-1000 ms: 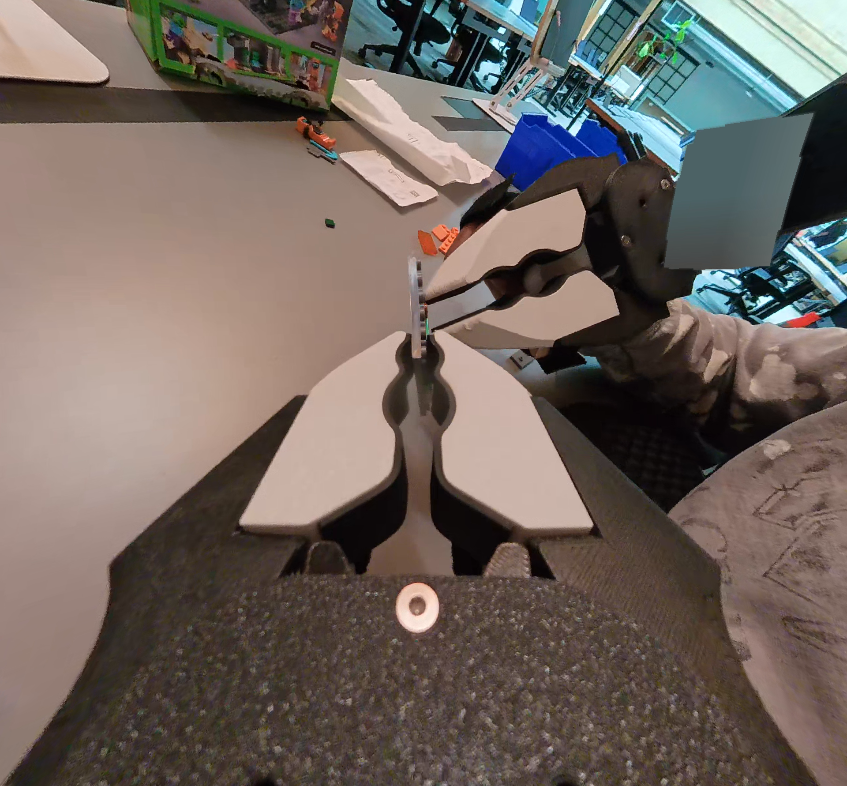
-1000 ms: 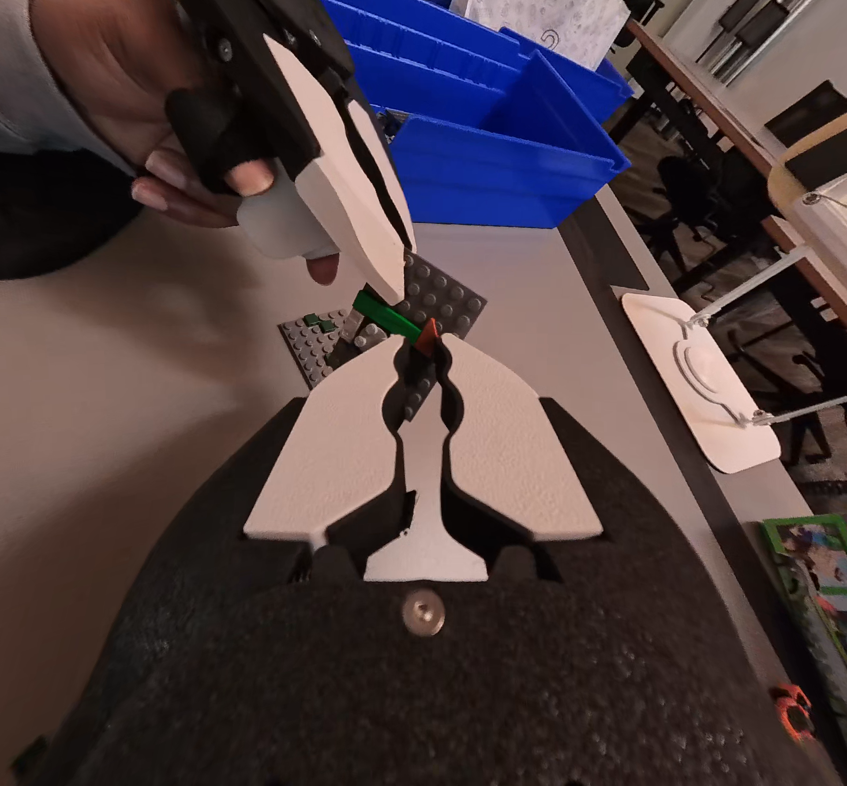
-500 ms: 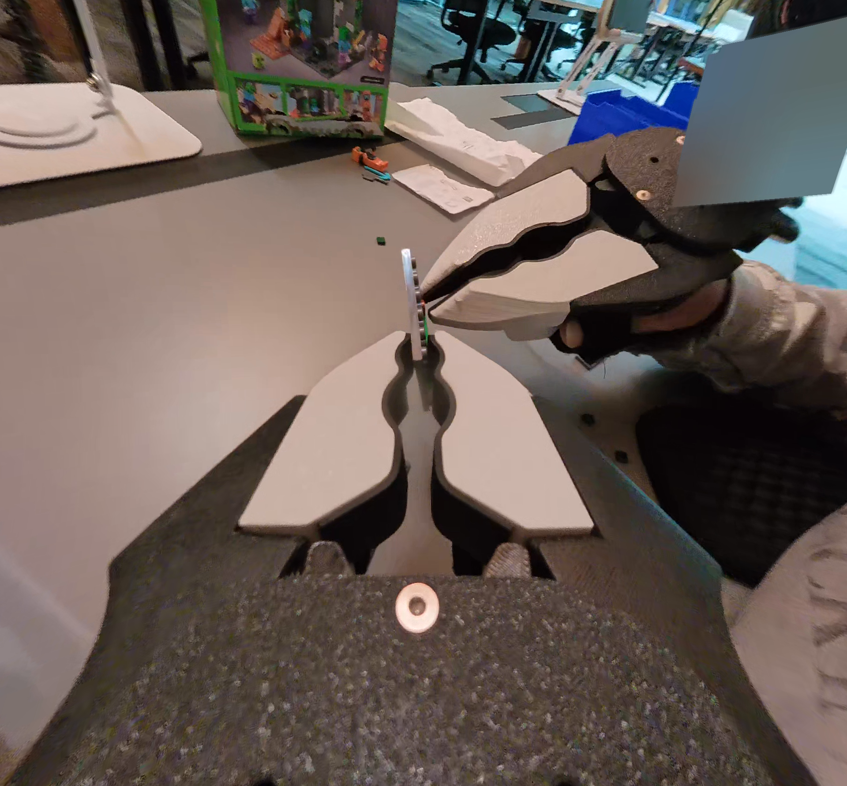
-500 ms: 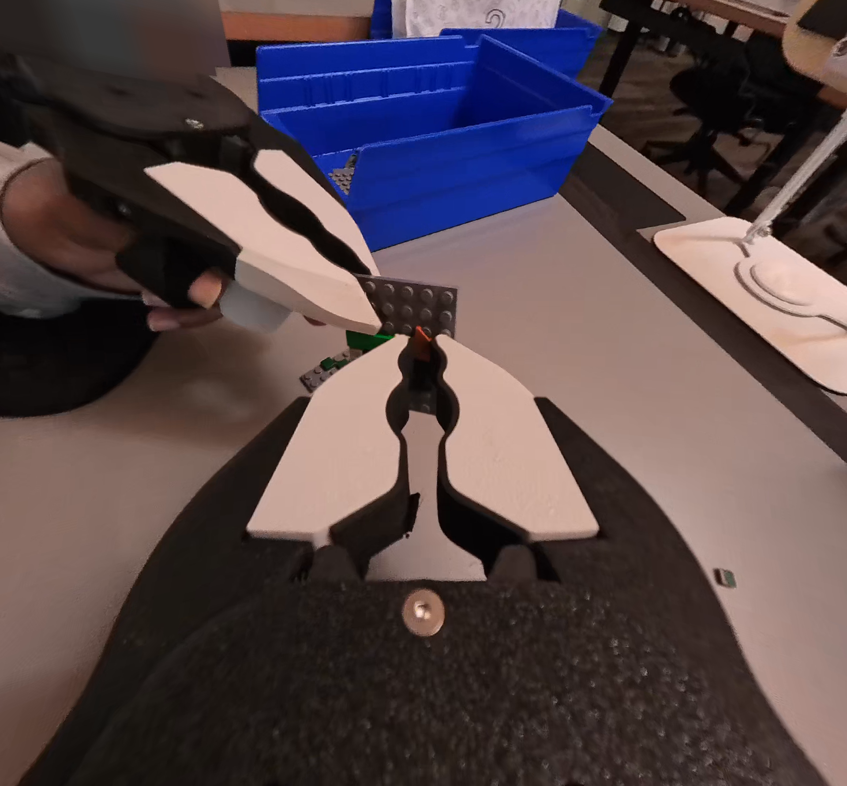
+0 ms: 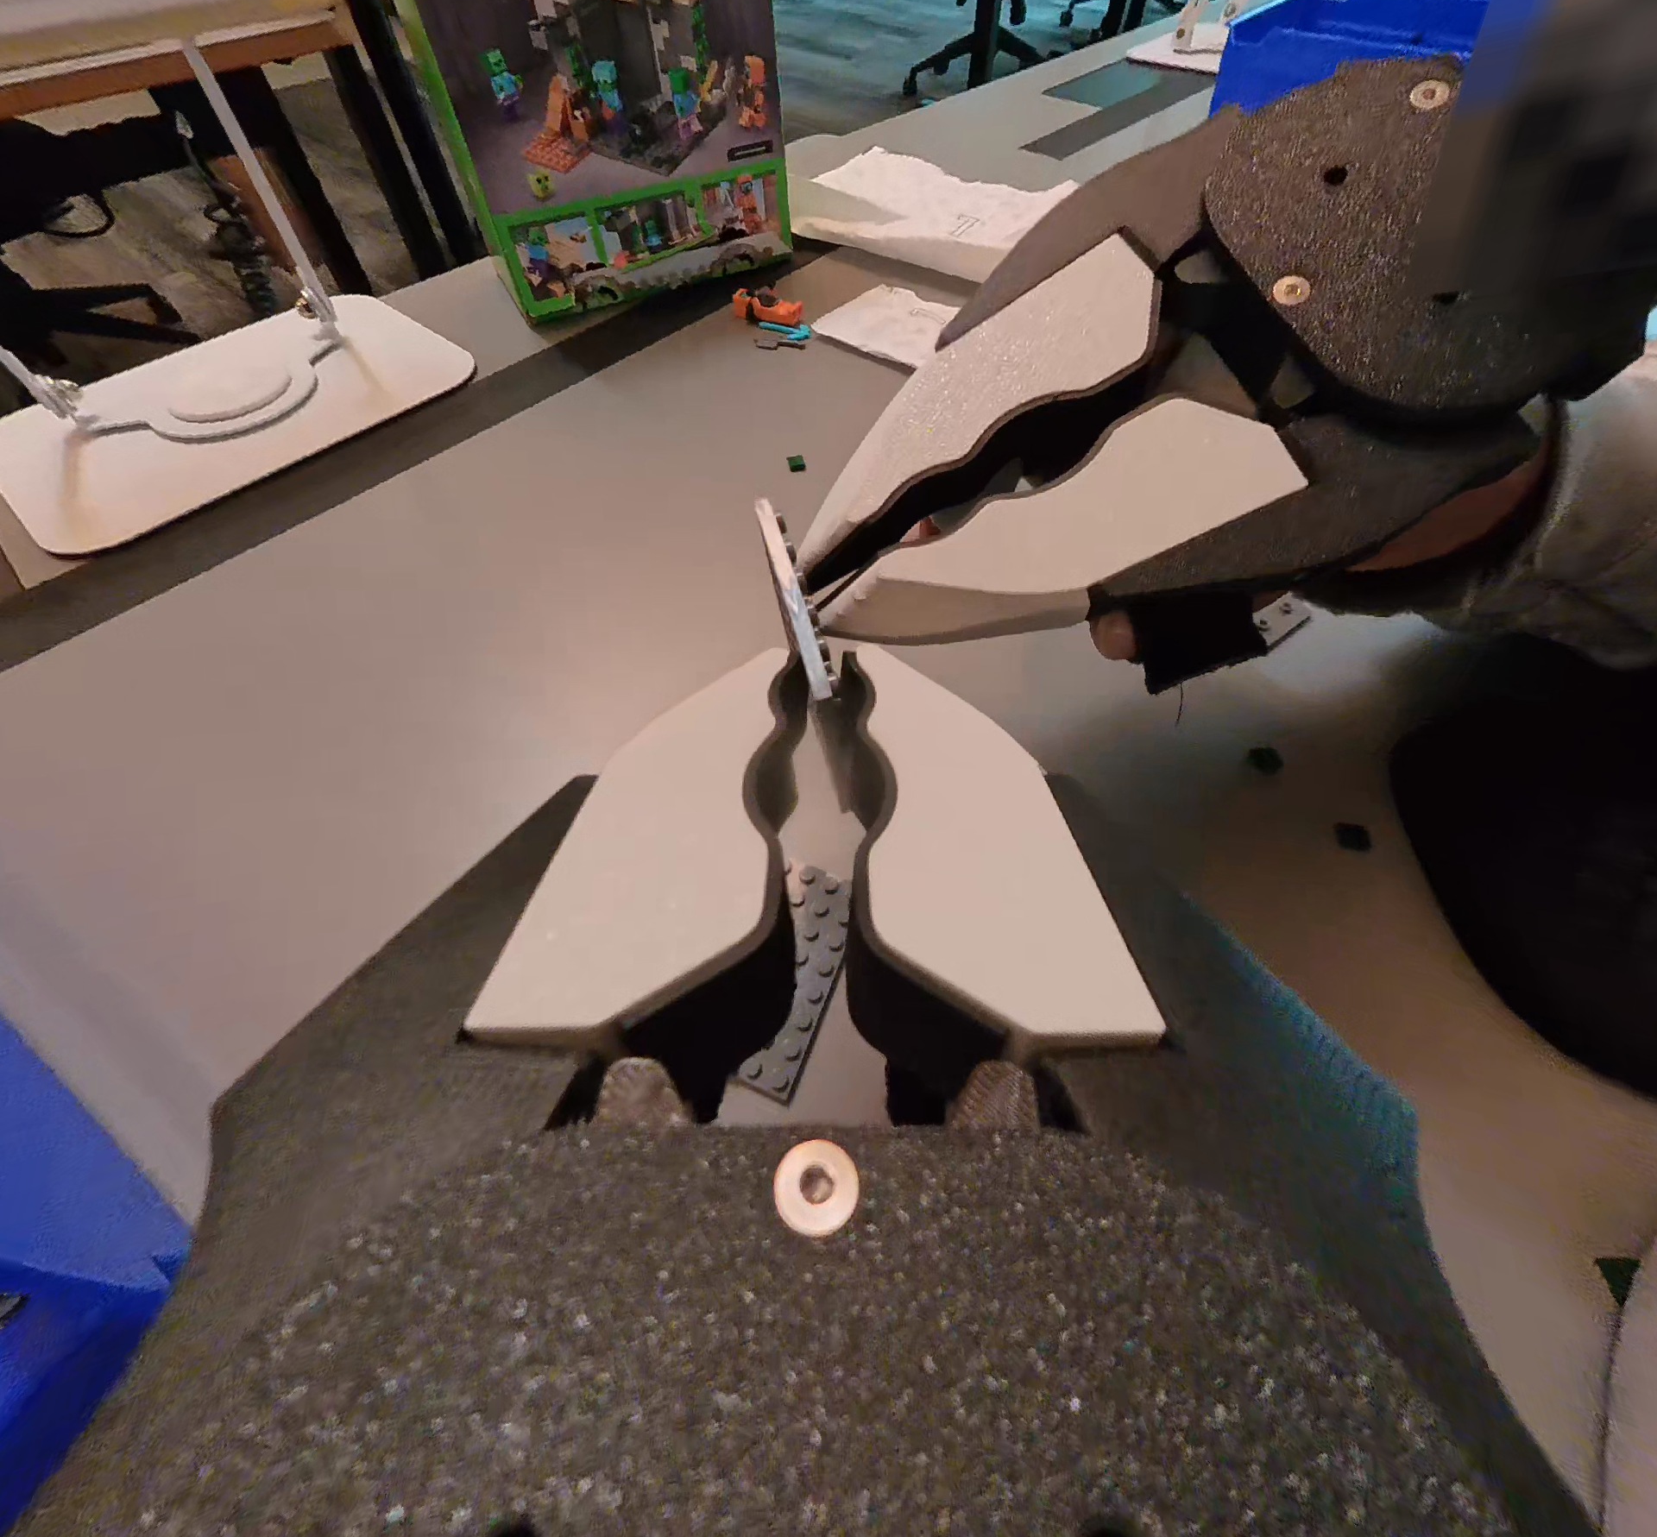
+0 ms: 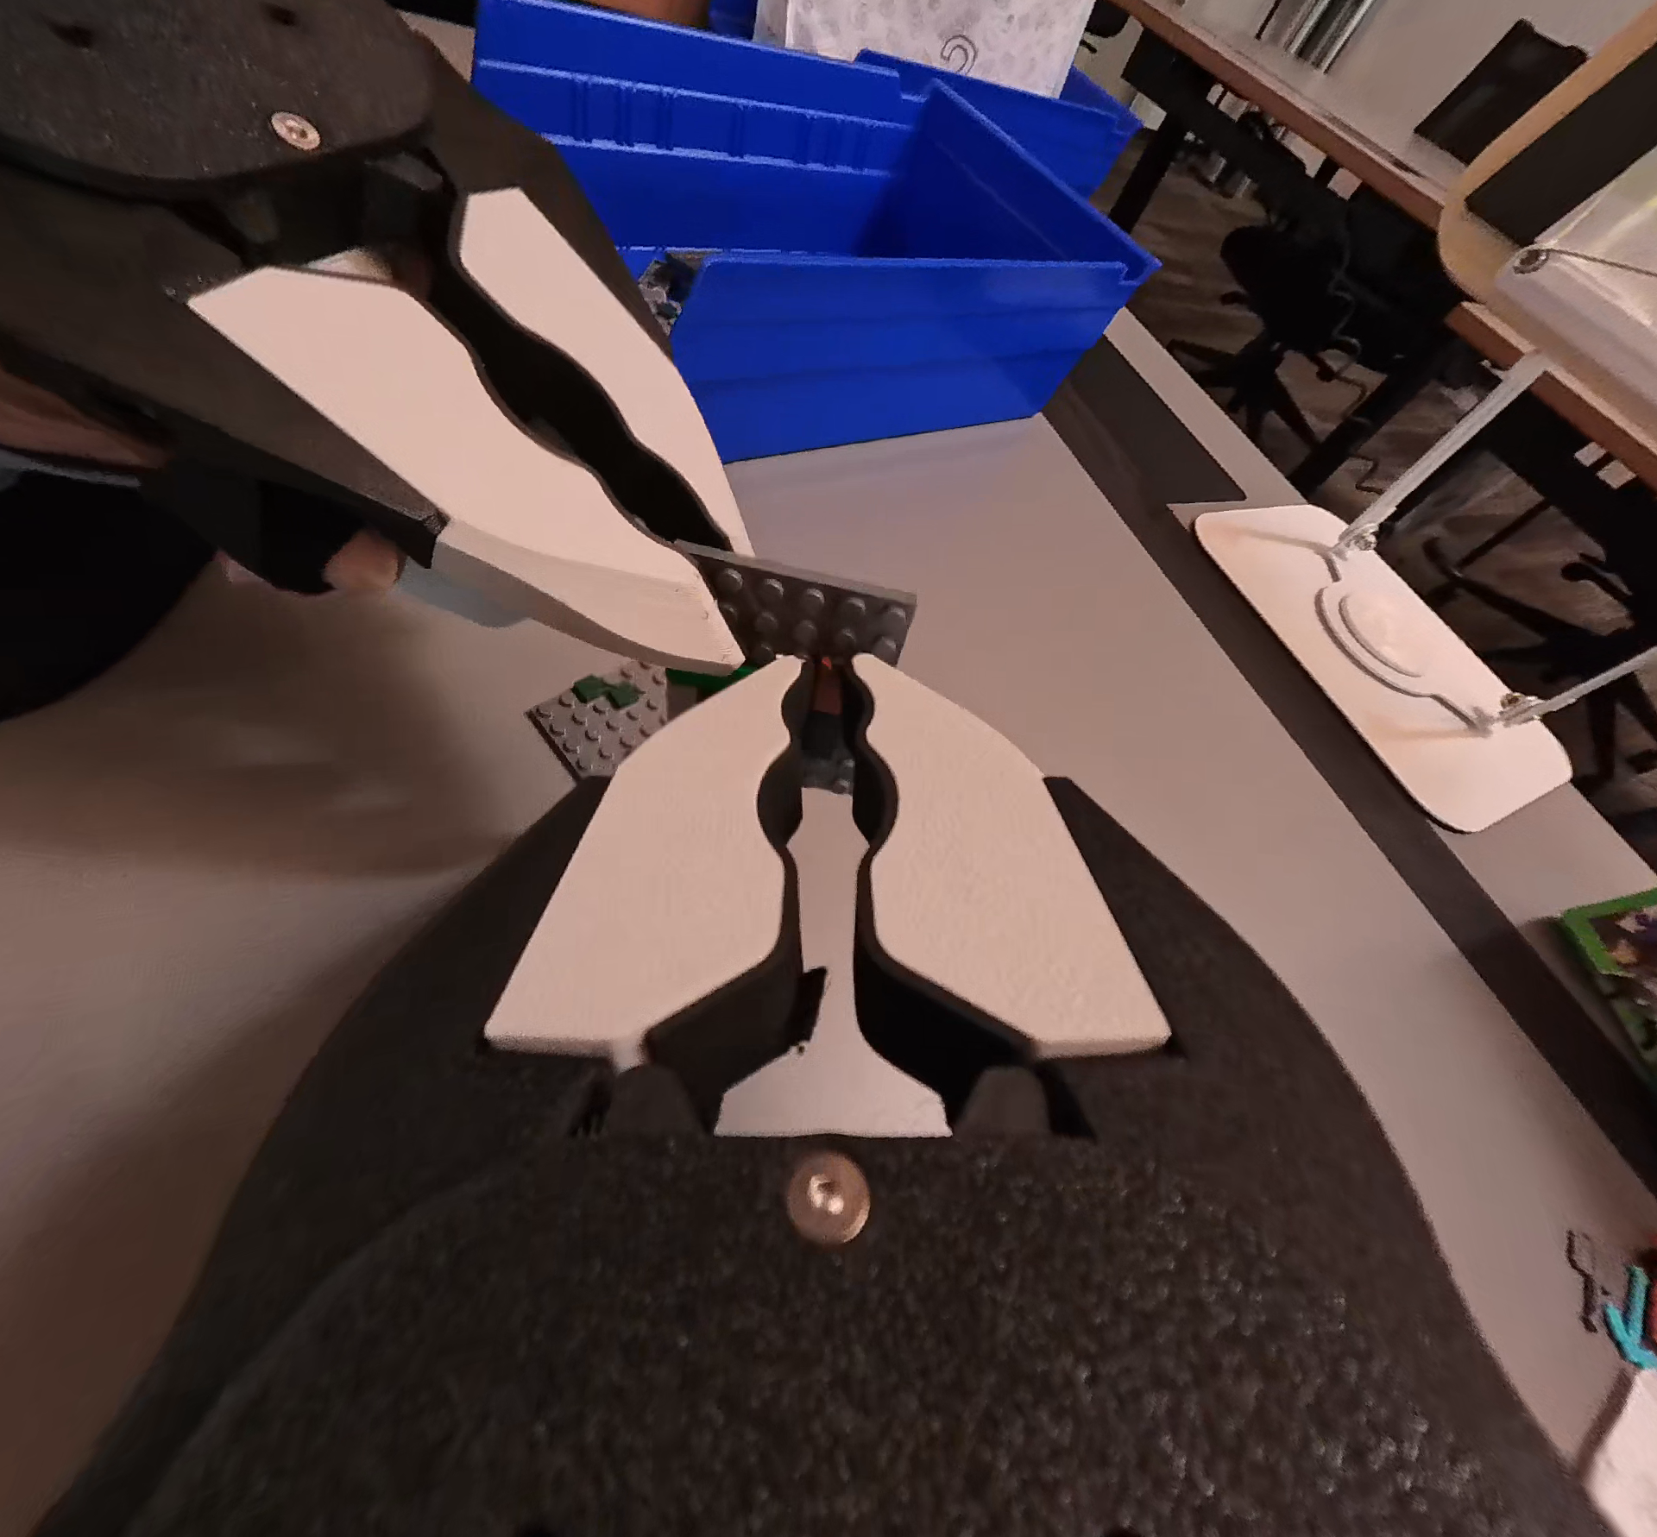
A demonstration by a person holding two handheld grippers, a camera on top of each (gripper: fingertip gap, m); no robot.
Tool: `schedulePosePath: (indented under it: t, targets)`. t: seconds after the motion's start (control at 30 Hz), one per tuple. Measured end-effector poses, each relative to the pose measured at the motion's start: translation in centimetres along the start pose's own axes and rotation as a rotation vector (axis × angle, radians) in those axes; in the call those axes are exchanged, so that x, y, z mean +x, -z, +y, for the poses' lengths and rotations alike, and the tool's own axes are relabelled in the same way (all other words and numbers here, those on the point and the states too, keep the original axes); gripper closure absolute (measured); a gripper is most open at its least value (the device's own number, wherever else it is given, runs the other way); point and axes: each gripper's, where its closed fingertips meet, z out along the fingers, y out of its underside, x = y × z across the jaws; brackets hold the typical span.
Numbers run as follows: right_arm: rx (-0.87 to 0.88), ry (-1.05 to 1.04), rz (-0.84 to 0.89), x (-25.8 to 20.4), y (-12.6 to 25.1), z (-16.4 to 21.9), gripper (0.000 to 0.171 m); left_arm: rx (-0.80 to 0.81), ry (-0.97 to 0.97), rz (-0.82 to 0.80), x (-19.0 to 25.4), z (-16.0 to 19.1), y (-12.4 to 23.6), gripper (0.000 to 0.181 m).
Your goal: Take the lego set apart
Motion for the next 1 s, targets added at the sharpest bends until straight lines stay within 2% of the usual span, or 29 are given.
schedulePosePath:
  t: [0.17,0.6,0.8,0.9,1.0]
  targets:
    - [0.013,0.076,0.046,0.0,0.0,0.0,0.170,-0.004,-0.018,0.001,0.1,-0.1,0.0,0.173]
    - [0.014,0.116,0.035,-0.2,-0.1,0.3,0.171,-0.012,-0.011,-0.011,-0.4,0.0,0.0,0.174]
    - [0.029,0.162,0.021,-0.6,-0.1,0.1,0.171,-0.017,0.106,0.012,-1.3,0.1,0.0,0.176]
    - [0.014,0.259,0.041,-0.4,0.0,0.0,0.171,-0.043,0.211,0.087,-1.2,0.7,-0.1,0.176]
    - [-0.025,0.339,0.000,-0.9,-0.2,0.9,0.160,-0.065,0.307,0.159,-1.1,1.1,-0.1,0.176]
